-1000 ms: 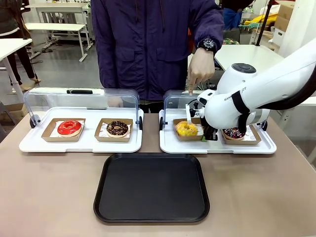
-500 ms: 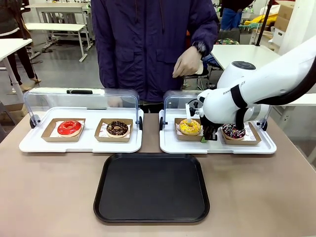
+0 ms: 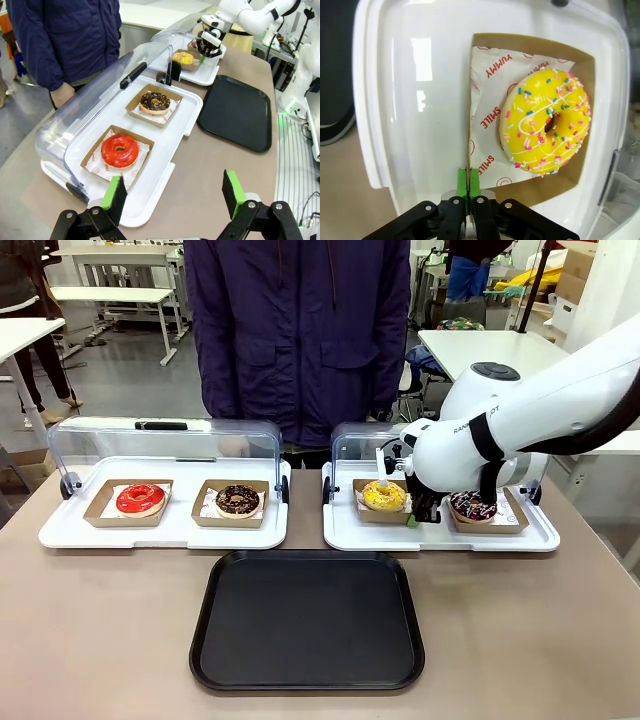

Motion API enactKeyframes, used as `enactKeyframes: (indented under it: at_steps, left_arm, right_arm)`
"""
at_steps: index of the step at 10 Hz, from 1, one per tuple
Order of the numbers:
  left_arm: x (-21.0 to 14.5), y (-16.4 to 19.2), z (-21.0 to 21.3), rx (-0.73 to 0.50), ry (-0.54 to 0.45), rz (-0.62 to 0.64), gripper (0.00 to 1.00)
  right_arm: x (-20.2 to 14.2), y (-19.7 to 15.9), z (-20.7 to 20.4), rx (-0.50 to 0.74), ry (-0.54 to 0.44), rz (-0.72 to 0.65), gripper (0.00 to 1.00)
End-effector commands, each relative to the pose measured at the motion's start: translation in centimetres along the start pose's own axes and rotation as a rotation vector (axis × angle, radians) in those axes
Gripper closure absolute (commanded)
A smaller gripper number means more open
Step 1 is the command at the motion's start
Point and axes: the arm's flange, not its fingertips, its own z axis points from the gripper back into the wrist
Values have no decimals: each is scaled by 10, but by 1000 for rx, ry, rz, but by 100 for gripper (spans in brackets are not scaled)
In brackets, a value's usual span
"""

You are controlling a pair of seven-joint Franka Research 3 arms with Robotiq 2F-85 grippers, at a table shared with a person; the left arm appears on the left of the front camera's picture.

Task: Move the third donut from the left to the tray.
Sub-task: Pick up the Paper togo box containing the Donut indicated by the person and place it on the Handle tray.

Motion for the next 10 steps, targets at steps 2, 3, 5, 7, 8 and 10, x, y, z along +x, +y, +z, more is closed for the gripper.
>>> enactKeyframes:
  at_steps: [2,3,5,7,8,10]
  left_arm:
    - [1,-2,1,-7,-7,-12,0]
    - [1,-2,1,-7,-7,-12,0]
    - [1,-2,1,-7,-7,-12,0]
    - [1,-2,1,-7,-7,-12,0]
    - [1,-2,1,-7,-7,-12,0]
    - [1,-2,1,-7,-7,-12,0]
  right_arm:
    - [10,49,51,-61,12,-4,98]
    - [10,60,65,-76,13,-30,98]
    - [15,87,94,-105,-13,-49,98]
    - [34,108,116,-77,-11,-63,98]
    - [48,118,121,-70,-11,-64,98]
    - [69,130,123,-60,-15,-51,98]
